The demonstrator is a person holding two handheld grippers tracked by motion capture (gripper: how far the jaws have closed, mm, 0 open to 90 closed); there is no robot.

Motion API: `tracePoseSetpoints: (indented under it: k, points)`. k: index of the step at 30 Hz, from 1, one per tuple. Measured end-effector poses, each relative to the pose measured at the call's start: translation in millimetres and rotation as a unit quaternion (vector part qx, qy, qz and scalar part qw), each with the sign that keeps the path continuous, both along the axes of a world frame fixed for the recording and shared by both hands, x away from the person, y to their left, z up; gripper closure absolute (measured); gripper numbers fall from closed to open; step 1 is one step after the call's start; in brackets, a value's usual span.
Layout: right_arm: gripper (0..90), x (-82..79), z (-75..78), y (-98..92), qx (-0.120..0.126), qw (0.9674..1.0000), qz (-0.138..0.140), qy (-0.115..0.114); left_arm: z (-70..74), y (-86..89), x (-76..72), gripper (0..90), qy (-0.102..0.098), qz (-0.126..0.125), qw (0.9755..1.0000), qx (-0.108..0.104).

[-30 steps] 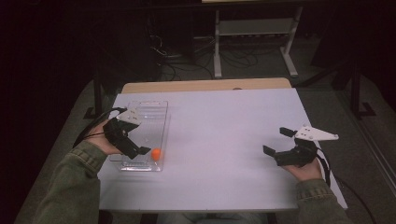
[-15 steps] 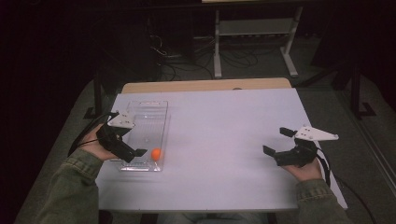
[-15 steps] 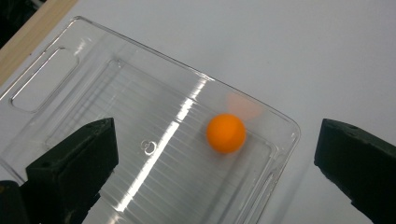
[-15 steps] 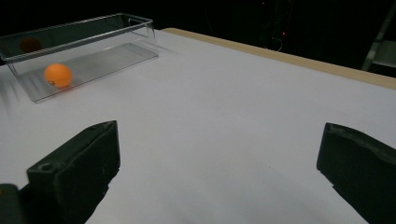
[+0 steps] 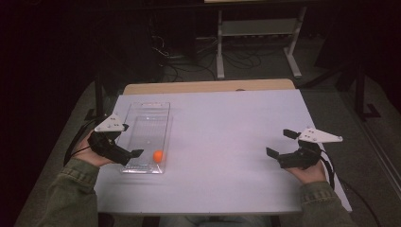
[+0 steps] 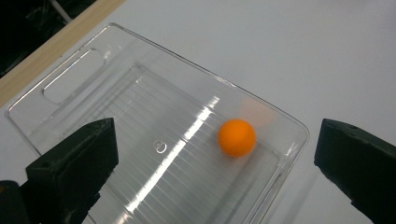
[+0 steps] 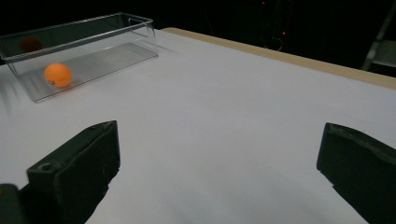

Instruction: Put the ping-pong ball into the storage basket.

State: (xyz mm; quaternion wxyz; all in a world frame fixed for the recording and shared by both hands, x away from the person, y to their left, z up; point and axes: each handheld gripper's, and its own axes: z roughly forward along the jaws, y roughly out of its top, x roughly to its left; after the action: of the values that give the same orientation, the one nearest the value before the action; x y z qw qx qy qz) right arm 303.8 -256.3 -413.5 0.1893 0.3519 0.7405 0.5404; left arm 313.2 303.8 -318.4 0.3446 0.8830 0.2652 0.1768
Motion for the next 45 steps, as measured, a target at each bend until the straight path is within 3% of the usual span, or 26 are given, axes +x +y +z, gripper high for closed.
tracePoseSetpoints:
  k: [7,24,30,34,40,45]
  points:
    - [0.0,0.0,-0.1,0.0,-0.001,1.0000,0.000,0.000,-5.9,14.0,-3.5,0.0,-0.008,0.020,0.9992,-0.034]
    - [0.0,0.1,0.0,-0.3,-0.002,1.0000,-0.001,0.000,-22.7,31.5,-13.0,0.0,-0.033,0.055,0.9951,-0.075]
    - [0.0,0.1,-0.2,-0.2,-0.002,1.0000,0.000,0.000,-28.6,37.9,-16.3,0.0,-0.050,0.074,0.9915,-0.094]
    - [0.0,0.1,-0.2,-0.4,-0.002,1.0000,-0.001,0.000,-32.8,40.2,-17.7,0.0,-0.053,0.077,0.9907,-0.099]
    - [0.0,0.0,-0.1,-0.4,-0.002,1.0000,-0.001,0.000,-37.2,42.7,-20.8,0.0,-0.074,0.092,0.9875,-0.104]
    - [0.0,-0.2,0.1,-0.5,-0.001,1.0000,-0.002,0.000,-39.0,47.0,-25.0,0.0,-0.093,0.106,0.9816,-0.129]
